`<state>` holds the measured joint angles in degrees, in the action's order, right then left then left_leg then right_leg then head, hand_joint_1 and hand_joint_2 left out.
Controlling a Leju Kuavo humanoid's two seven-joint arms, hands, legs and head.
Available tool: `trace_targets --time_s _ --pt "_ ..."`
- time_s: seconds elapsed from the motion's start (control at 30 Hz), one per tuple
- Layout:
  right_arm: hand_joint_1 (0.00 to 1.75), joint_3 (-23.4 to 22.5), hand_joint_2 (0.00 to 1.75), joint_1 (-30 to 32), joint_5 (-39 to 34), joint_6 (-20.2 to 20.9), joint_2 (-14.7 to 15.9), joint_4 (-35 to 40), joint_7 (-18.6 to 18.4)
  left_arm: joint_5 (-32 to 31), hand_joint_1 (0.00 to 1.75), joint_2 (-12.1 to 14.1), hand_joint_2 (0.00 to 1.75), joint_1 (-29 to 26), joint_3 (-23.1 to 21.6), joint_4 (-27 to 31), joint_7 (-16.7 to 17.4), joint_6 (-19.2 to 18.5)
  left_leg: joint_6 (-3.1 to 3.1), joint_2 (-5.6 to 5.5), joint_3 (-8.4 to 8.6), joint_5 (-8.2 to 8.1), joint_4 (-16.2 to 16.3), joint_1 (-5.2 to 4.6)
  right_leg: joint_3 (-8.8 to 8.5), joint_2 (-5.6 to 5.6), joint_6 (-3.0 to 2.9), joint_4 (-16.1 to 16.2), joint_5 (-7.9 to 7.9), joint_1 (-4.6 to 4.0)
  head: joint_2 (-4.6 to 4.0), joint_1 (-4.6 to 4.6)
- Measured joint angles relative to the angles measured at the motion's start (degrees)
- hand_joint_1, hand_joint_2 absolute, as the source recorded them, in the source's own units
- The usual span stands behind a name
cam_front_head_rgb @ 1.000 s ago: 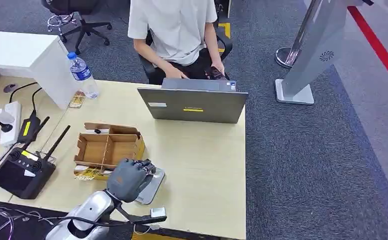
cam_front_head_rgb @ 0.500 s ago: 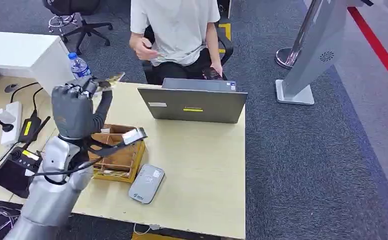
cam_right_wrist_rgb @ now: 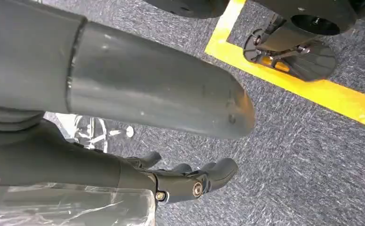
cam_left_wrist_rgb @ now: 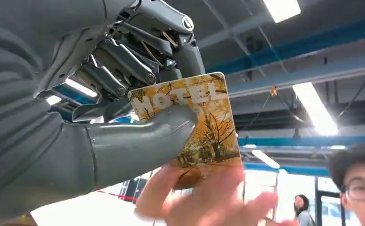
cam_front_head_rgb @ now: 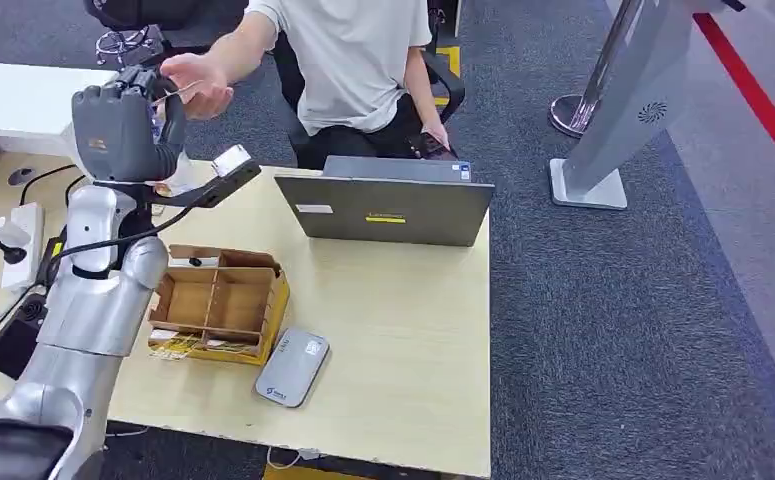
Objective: Pass the card to the sensor for recognition and then transmit it.
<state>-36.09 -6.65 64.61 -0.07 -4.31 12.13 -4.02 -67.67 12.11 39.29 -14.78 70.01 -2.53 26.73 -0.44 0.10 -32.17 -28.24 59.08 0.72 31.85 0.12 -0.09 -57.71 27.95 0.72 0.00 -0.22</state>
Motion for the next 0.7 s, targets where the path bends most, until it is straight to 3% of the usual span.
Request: trace_targets --time_s 0.03,0.07,0.47,0.6,0.7 --pt "0.0 0.0 0.0 0.0 0.0 0.0 0.0 0.0 0.0 0.2 1.75 0.0 1.75 0.2 0.0 -0.4 0.0 -0.2 0.0 0.0 -0.02 0.0 0.0 0.0 0.02 0.0 0.0 0.0 0.0 0.0 0.0 0.02" --pt "0.0 0.0 0.0 0.0 0.0 0.0 0.0 0.0 0.0 0.3 0.0 -0.1 1.75 0.3 0.1 -0.8 0.0 -0.5 0.0 0.0 -0.04 0.0 0.0 0.0 0.04 0.0 0.0 0.0 0.0 0.0 0.0 0.02" --pt "0.0 0.0 0.0 0.1 -0.4 -0.2 0.0 0.0 0.4 2.2 0.0 -0.2 1.75 -0.4 0.2 -1.8 -0.9 -1.6 0.0 0.01 -0.14 0.0 0.0 0.0 0.12 0.01 0.0 0.0 0.0 0.0 0.0 0.02" --pt "0.0 -0.2 0.0 0.6 -1.7 -0.9 0.0 0.0 1.1 3.1 0.0 0.2 1.75 -6.2 0.2 4.2 -2.3 -1.9 0.01 0.06 -0.17 -0.02 0.0 -0.01 0.14 0.08 0.0 0.0 0.01 0.01 0.0 0.02" --pt "0.0 -1.0 0.0 1.4 -3.1 -1.4 0.0 0.0 1.9 2.4 0.0 1.8 1.75 -14.9 -0.2 12.9 -3.5 -2.2 -0.01 0.22 -0.17 -0.11 0.0 -0.02 0.22 0.24 0.02 0.0 0.06 0.02 0.0 0.0"
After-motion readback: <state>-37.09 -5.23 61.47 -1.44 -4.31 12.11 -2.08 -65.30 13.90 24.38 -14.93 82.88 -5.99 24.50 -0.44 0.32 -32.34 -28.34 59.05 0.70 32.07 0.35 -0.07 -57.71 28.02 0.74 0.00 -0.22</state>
